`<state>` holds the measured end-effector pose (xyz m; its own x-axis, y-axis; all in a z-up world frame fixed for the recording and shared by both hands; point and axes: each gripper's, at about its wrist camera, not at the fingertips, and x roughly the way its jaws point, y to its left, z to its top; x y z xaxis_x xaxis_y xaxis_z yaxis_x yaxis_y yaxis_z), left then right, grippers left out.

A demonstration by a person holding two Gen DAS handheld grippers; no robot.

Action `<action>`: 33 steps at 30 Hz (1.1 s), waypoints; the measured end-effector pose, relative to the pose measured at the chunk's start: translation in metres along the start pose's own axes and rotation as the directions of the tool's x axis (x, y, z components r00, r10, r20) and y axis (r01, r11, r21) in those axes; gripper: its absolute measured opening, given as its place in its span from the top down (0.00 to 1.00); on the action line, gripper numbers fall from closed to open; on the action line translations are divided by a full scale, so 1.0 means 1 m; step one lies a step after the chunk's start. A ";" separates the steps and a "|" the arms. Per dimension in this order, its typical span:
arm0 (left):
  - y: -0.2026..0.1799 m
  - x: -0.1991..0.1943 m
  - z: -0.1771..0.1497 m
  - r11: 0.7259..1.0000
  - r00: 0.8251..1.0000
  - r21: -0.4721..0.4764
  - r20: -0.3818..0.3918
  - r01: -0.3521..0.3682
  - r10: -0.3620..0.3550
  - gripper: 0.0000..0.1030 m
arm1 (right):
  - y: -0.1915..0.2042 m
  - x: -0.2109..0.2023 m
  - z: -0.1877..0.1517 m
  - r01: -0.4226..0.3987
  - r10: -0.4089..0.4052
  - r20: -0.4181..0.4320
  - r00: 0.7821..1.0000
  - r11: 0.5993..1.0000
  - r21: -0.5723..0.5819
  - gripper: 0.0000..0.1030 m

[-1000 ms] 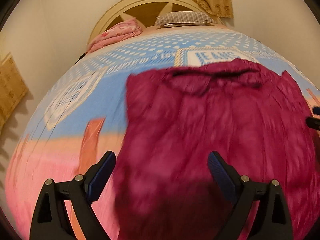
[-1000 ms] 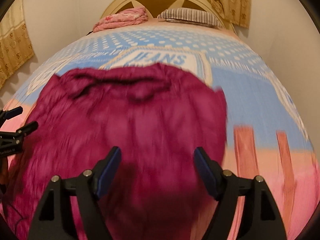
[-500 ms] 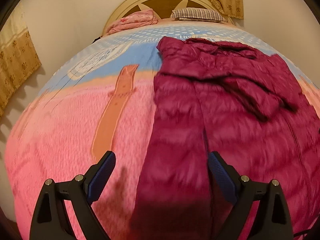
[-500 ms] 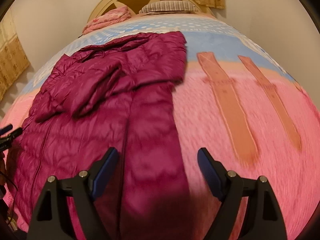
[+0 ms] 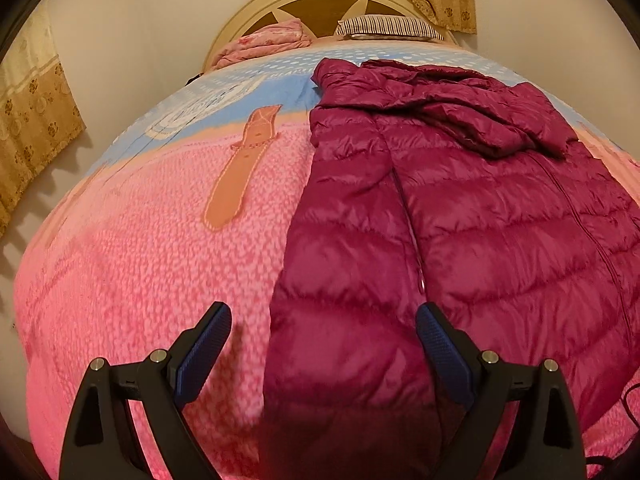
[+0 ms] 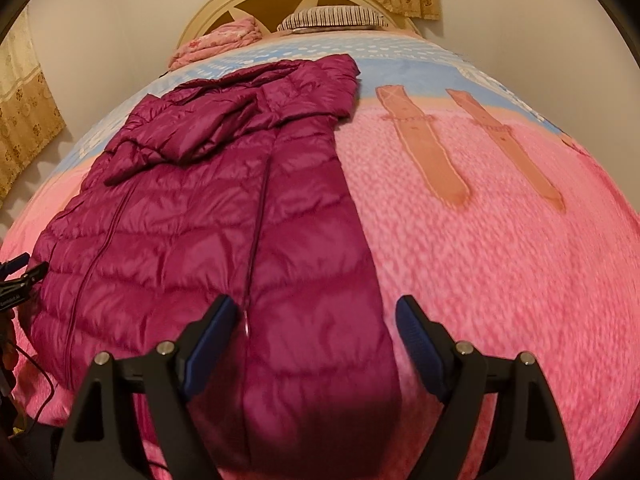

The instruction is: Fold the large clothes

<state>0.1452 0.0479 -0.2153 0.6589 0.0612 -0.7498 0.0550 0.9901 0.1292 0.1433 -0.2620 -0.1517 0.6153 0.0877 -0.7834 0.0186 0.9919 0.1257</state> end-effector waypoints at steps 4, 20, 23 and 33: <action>-0.001 -0.005 -0.009 1.000 1.000 -0.004 0.009 -0.007 0.007 0.09 | 0.000 -0.011 -0.015 0.007 -0.007 0.022 1.000 1.000 0.014 0.18; -0.018 -0.025 -0.025 0.995 0.996 0.050 0.019 0.088 -0.089 0.87 | 0.007 -0.025 -0.038 -0.093 0.092 0.055 0.994 0.996 0.014 0.67; -0.020 -0.033 -0.024 0.994 0.995 0.070 0.043 0.089 -0.092 0.91 | 0.011 -0.027 -0.040 -0.112 0.111 0.061 0.992 0.994 0.013 0.78; -0.003 -0.091 -0.004 0.987 0.974 0.077 0.168 0.142 -0.154 0.94 | 0.012 -0.071 -0.031 -0.164 0.159 0.167 0.973 0.986 0.014 0.87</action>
<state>0.0818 0.0403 -0.1496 0.7590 -0.1137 -0.6411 0.2057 0.9761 0.0704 0.0760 -0.2533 -0.1134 0.7332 0.2278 -0.6407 -0.0714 0.9628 0.2607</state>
